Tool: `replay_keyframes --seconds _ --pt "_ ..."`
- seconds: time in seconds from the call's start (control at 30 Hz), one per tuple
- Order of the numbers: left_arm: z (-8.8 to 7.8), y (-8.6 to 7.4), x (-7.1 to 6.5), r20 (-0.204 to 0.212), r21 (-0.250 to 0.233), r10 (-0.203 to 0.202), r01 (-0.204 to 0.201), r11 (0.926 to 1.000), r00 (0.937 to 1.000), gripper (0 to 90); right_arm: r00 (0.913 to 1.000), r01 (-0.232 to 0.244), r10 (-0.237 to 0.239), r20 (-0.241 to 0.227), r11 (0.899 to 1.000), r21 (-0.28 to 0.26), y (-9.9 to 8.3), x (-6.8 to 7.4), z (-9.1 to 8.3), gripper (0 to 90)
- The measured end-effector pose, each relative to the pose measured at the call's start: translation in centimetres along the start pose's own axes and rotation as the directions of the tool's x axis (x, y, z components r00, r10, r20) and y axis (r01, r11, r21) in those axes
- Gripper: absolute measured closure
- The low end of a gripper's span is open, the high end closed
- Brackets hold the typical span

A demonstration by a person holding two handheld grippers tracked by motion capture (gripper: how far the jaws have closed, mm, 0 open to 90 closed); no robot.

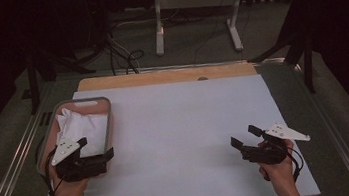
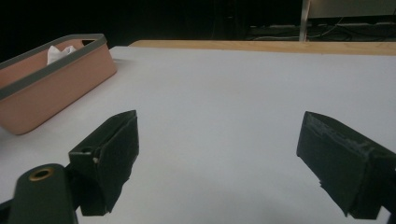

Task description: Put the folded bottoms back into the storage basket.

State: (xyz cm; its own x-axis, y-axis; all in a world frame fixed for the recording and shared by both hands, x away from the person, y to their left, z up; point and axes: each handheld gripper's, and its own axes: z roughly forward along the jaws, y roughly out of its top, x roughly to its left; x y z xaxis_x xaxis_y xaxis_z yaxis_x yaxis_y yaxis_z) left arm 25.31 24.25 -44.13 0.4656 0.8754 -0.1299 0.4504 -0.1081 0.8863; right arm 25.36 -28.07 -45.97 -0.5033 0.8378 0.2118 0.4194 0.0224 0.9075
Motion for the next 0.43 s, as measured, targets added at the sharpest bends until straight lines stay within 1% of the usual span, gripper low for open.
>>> replay_keyframes --seconds 0.1,0.23,0.43 --pt "-0.06 0.0 0.07 0.0 -0.009 -0.001 0.001 1.0 1.0 0.0 1.0 0.0 0.0 0.0 1.0 0.001 -0.03 -0.1 -0.01 12.9" --pt "-0.03 -0.09 0.15 0.001 -0.006 -0.006 0.006 1.0 1.0 0.0 1.0 -0.005 0.005 0.004 1.0 0.002 -0.09 -0.22 -0.03 12.8" --pt "0.11 -0.13 0.06 0.004 0.0 -0.001 0.001 1.0 1.0 0.0 1.0 -0.006 0.006 0.006 1.0 0.003 -0.1 -0.27 0.03 12.8"
